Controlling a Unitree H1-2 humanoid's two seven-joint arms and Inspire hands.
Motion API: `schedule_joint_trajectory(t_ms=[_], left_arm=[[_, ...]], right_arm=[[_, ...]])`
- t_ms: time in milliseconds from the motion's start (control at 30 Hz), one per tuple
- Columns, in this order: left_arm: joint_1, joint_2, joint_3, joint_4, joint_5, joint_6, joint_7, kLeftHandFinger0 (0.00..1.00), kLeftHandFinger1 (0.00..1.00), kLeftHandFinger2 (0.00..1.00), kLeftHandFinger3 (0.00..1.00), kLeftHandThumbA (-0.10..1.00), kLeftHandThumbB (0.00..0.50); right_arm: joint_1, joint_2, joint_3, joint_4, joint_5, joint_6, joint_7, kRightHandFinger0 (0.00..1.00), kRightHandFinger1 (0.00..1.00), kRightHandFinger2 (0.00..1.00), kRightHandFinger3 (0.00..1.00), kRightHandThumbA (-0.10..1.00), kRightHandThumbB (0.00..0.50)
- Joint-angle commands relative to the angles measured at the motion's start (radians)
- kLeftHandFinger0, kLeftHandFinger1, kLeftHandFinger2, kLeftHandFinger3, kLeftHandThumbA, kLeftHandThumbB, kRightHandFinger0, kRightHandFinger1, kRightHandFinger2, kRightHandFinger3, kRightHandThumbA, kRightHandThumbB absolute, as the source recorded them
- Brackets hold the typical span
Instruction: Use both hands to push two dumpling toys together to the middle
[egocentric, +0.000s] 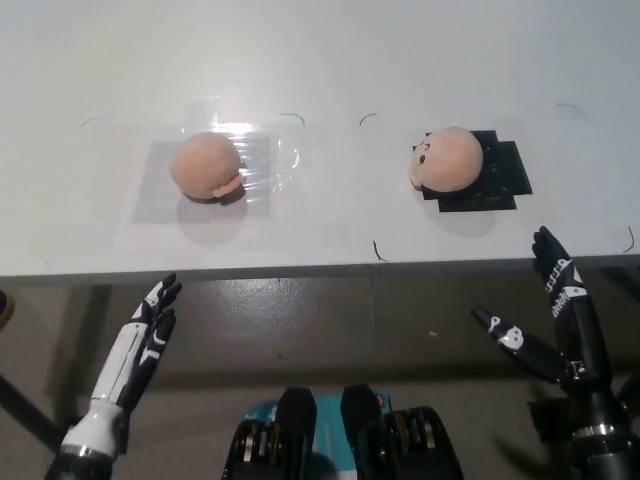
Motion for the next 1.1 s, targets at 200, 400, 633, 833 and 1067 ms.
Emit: schedule_joint_trajectory(t_ms=[200,400,633,833,1067], left_arm=[[0.132,0.045,-0.066,-0.329,-0.280,-0.072,-0.094,1.00,1.00,1.00,1.00,1.00,0.345],[0.151,0.043,-0.089,-0.452,-0.287,-0.077,-0.076,1.00,1.00,1.00,1.00,1.00,0.340],[0.074,0.030,-0.055,-0.517,-0.317,0.025,-0.049,1.00,1.00,1.00,1.00,1.00,0.404],[-0.088,0.068,-0.009,-0.441,-0.298,0.020,-0.048,1.00,1.00,1.00,1.00,1.00,0.379],[-0.281,0.106,0.044,-0.340,-0.311,0.076,-0.054,1.00,1.00,1.00,1.00,1.00,0.358]], right_arm=[[0.035,-0.010,-0.007,-0.168,-0.010,-0.130,-0.005,1.00,1.00,1.00,1.00,1.00,0.217],[0.027,-0.006,-0.018,-0.218,-0.039,-0.117,-0.022,1.00,1.00,1.00,1.00,1.00,0.221],[-0.018,-0.019,-0.043,-0.237,0.013,-0.065,-0.020,1.00,1.00,1.00,1.00,1.00,0.212],[-0.121,-0.045,-0.083,-0.218,0.030,-0.009,-0.029,1.00,1.00,1.00,1.00,1.00,0.236],[-0.271,-0.080,-0.122,-0.127,0.113,0.077,-0.011,1.00,1.00,1.00,1.00,1.00,0.286]])
